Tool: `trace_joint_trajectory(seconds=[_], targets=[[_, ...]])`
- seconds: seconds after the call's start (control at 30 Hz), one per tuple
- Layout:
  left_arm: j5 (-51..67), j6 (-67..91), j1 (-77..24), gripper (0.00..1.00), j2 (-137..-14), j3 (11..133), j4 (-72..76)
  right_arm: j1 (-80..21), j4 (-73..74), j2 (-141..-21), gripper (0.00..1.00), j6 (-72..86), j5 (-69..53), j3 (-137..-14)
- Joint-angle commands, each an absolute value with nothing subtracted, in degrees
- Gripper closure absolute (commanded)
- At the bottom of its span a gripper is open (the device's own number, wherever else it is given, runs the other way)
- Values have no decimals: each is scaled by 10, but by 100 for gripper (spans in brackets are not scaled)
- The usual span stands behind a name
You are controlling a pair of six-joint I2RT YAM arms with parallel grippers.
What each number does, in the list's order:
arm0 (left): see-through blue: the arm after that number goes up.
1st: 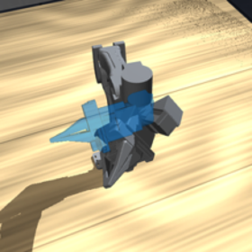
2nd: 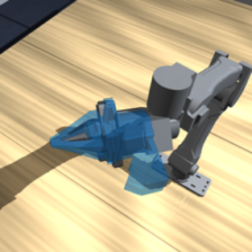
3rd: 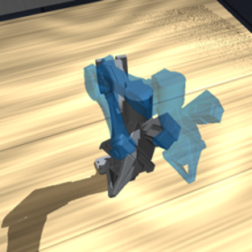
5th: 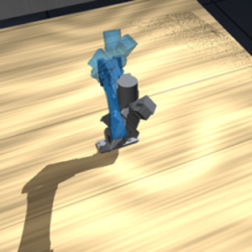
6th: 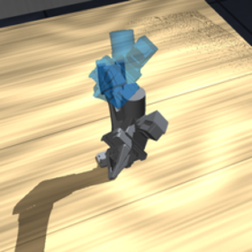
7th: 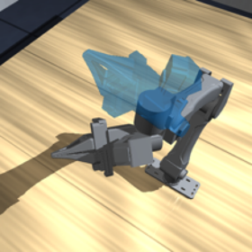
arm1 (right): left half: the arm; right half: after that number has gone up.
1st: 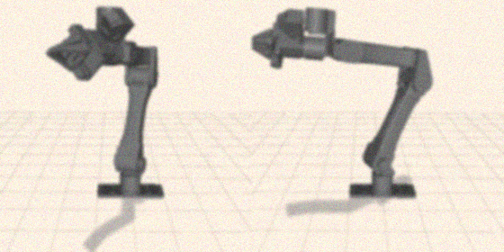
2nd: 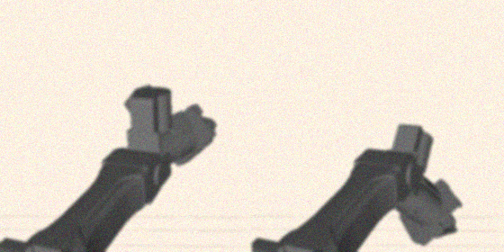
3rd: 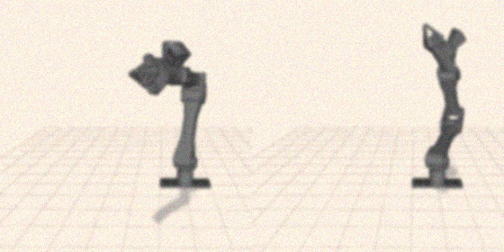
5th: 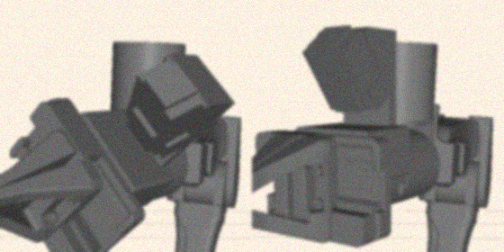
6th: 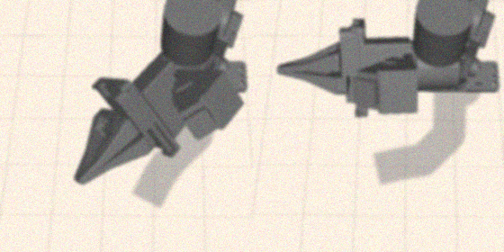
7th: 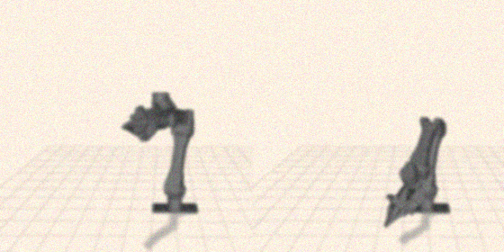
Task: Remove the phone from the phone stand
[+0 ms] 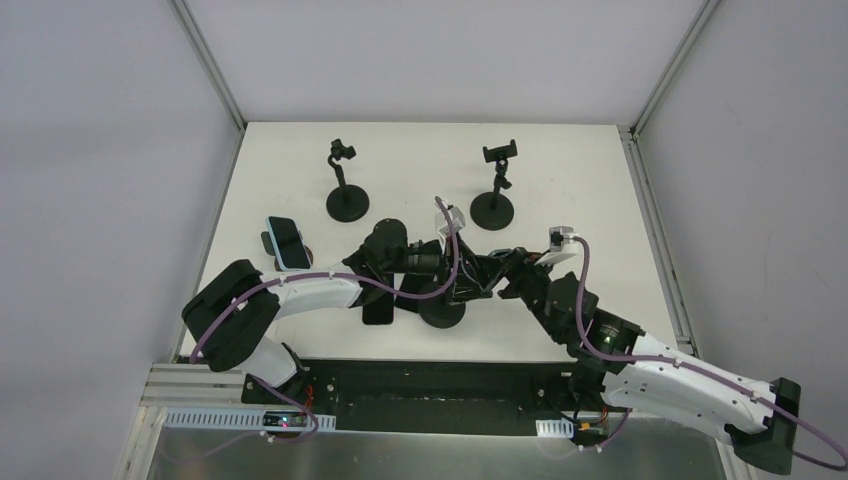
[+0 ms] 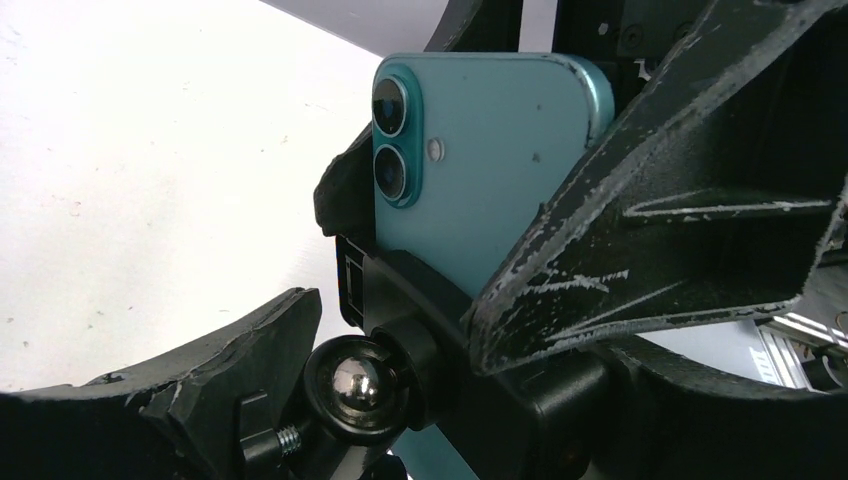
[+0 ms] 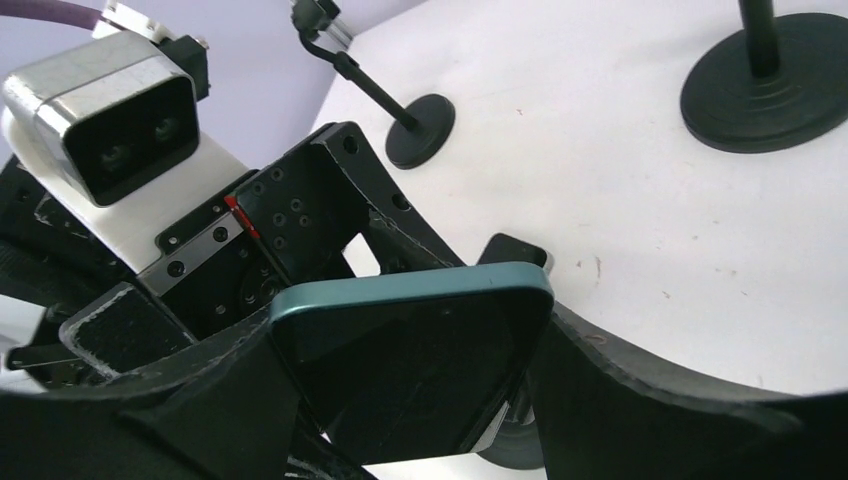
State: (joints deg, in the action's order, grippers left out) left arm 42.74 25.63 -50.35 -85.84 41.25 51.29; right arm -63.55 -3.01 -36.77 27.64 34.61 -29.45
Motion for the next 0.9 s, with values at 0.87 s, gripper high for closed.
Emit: trace_joint_trajectory(seconds=[0.87], targets=[[673,264,-511,100,-723,391,579,-559,33,-366,100,140,220,-179]])
